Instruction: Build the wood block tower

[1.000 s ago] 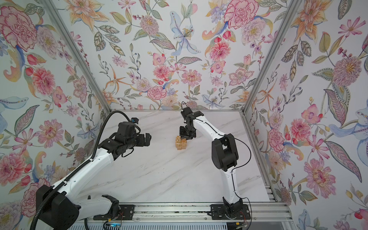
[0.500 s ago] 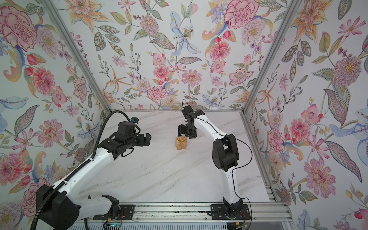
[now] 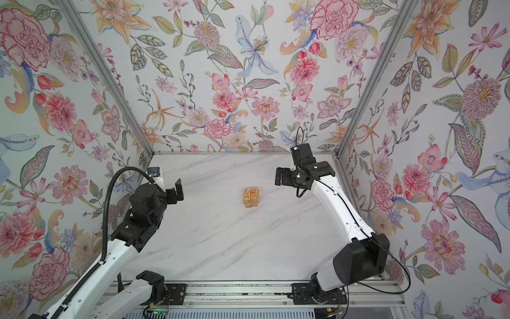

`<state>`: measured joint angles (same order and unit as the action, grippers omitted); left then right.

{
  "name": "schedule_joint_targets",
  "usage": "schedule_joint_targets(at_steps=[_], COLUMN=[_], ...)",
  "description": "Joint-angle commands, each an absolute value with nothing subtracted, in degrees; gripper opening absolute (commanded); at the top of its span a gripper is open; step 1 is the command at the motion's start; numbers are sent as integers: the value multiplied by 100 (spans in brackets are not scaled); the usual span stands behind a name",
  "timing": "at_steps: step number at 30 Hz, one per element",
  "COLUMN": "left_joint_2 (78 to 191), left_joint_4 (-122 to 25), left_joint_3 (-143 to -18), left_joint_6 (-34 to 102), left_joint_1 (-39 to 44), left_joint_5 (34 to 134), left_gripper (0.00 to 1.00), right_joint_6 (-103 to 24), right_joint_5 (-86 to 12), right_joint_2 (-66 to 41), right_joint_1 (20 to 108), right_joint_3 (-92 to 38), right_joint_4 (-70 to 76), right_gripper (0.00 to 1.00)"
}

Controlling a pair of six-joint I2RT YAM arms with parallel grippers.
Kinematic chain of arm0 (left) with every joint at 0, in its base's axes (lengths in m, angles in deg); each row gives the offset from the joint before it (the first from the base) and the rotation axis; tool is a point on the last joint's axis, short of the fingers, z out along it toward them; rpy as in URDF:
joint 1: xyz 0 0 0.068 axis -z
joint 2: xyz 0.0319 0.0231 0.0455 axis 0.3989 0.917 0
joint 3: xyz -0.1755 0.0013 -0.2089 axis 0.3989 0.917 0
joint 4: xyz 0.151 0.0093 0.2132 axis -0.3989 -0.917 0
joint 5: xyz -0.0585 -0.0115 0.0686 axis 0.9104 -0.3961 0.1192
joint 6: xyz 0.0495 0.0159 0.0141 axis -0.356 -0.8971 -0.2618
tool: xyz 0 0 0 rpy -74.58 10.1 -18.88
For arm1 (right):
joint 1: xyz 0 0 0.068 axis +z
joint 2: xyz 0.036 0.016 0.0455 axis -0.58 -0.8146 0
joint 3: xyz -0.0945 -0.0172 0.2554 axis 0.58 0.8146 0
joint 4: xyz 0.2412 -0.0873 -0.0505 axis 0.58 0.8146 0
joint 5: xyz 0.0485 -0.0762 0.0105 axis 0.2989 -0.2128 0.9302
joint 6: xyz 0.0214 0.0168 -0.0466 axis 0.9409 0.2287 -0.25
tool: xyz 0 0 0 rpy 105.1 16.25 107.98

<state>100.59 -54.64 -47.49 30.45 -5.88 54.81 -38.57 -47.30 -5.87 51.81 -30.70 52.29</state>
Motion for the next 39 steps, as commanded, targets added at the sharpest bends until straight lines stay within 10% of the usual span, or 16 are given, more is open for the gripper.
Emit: schedule_joint_targets(at_steps=[1,16,39], left_joint_2=[9820,10413,13228], left_joint_4=[-4139,-890,2132], left_joint_3=[-3797,-1609,-1740], left_joint_6=[2416,2092,2223], left_joint_1=[-665,-1166,-2184], left_joint_5=[4691,4951,6300], left_gripper=[99,99,99], right_joint_6=[-4282,-5491,-5765], right_joint_5=[-5400,-6067,-5214], right_joint_2=[85,3151,-1471], right_joint_1=[4942,4651,3634], right_joint_3=[-1974,2283,3699], right_joint_4=[4414,365,-6914], right_gripper=[99,99,99])
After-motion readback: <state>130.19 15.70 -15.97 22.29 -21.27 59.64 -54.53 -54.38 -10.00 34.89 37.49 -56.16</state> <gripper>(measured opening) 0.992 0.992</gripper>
